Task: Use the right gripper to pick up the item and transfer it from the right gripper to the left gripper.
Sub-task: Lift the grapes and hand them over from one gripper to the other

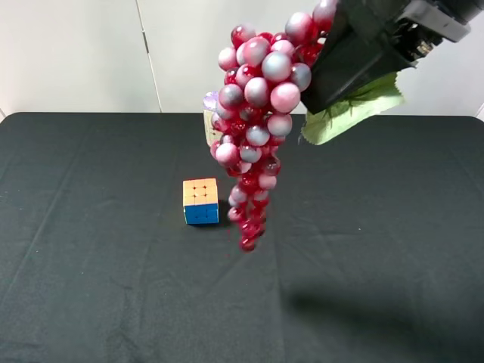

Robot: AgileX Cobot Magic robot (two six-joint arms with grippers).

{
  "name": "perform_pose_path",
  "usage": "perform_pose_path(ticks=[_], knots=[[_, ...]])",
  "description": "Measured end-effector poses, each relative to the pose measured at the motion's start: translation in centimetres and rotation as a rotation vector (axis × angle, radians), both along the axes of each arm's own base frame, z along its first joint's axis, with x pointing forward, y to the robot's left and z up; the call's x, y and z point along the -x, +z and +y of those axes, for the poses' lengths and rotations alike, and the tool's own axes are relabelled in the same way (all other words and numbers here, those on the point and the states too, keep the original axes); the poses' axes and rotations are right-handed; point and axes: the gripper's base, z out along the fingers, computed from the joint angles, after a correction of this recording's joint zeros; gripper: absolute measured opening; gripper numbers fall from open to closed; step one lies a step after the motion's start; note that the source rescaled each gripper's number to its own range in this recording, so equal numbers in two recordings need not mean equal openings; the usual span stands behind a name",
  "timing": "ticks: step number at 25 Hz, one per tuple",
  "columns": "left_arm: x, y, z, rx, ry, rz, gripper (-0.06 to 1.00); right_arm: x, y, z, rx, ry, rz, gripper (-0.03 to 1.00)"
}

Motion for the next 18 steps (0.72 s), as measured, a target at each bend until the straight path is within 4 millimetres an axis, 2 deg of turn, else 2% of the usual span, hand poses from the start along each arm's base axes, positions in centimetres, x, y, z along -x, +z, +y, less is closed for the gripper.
perform_pose_path(ticks=[5,11,18], knots=[[-3.3,0.9,-0.7,-0.047,-0.156,0.049,1.0,0.0,0.0,0.0,0.001,0.0,-0.001,0.0],[-6.4,1.3,-2.0,-0.091,-0.348,0.022,1.0,0.0,0.0,0.0,0.004,0.012,-0.01,0.0],[-9.8,1.1,-5.1,-0.092,-0.501,0.01,1.0,0.0,0.0,0.0,0.005,0.015,-0.012,0.0]])
